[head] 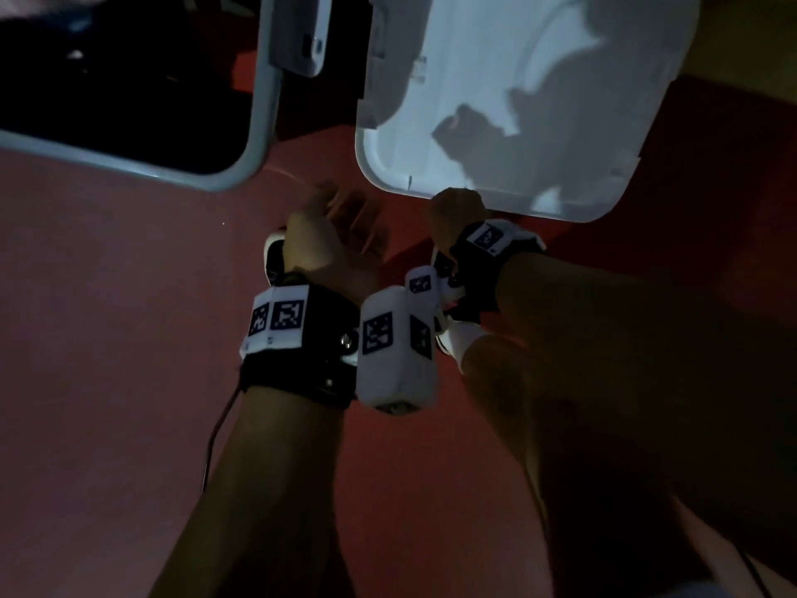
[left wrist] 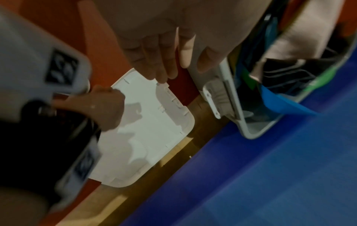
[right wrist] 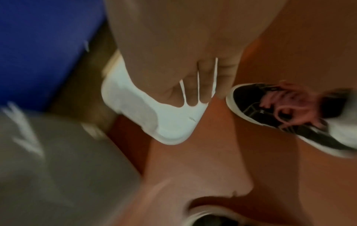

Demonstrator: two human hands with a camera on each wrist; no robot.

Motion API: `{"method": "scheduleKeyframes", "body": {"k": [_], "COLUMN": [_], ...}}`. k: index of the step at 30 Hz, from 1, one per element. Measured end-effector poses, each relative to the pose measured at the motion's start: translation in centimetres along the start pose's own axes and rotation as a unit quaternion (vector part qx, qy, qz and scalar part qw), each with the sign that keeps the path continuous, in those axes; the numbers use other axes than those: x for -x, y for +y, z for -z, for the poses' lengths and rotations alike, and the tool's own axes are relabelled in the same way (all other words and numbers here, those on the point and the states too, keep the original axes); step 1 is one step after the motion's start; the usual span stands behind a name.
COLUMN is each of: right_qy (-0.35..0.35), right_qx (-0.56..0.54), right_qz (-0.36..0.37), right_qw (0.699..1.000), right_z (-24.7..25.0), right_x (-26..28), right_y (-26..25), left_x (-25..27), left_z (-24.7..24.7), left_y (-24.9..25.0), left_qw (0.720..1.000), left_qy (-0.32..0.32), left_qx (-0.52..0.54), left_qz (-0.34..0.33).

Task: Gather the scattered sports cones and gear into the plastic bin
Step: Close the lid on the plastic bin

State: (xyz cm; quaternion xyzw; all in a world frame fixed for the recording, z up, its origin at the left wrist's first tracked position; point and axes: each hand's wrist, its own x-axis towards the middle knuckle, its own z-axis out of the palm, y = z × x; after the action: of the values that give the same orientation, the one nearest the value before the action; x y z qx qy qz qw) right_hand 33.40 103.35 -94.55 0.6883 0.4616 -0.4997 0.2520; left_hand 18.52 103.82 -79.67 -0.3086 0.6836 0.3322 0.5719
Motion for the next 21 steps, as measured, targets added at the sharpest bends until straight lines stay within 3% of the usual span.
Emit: {"method": "scheduleKeyframes", "body": {"k": [4, 5, 7, 10, 15, 21], "right_qy": [0.032, 0.032, 0.0, 0.016, 0.03, 0.093], "right_qx": [0.107, 0.175, 0.214, 0.216, 0.226, 0.236], "right_qz": [0.034, 0.095, 0.114, 0.065, 0.08, 0.132], "right_qw": [0.993, 0.98, 0.97, 0.974, 0.97, 0.958], "right_z": [-4.4, -5.9, -6.9, -8.0, -7.4, -5.8], "right_x": [-3.9, -5.2, -6.0, -7.4, -9.4, -7.0], "right_y": [-0.2, 0.1, 0.0, 0.2, 0.2, 0.0], "left_x": [-4.3, -5.1, -5.7, -6.4, -7.4, -6.5], "left_z": [0.3, 0.1, -0.3, -0.6, -0.8, -1.3], "left_y": [-0.1, 0.1, 0.5, 0.9, 2.4, 2.3], "left_qw": [0.999, 0.999, 0.999, 0.998, 0.998, 0.998], "left_qy": [-0.013, -0.014, -0.022, 0.0, 0.016, -0.012], "left_qx": [-0.038, -0.033, -0.037, -0.052, -0.028, -0.036], "left_qz": [0.01, 0.006, -0.02, -0.038, -0.051, -0.047]}}
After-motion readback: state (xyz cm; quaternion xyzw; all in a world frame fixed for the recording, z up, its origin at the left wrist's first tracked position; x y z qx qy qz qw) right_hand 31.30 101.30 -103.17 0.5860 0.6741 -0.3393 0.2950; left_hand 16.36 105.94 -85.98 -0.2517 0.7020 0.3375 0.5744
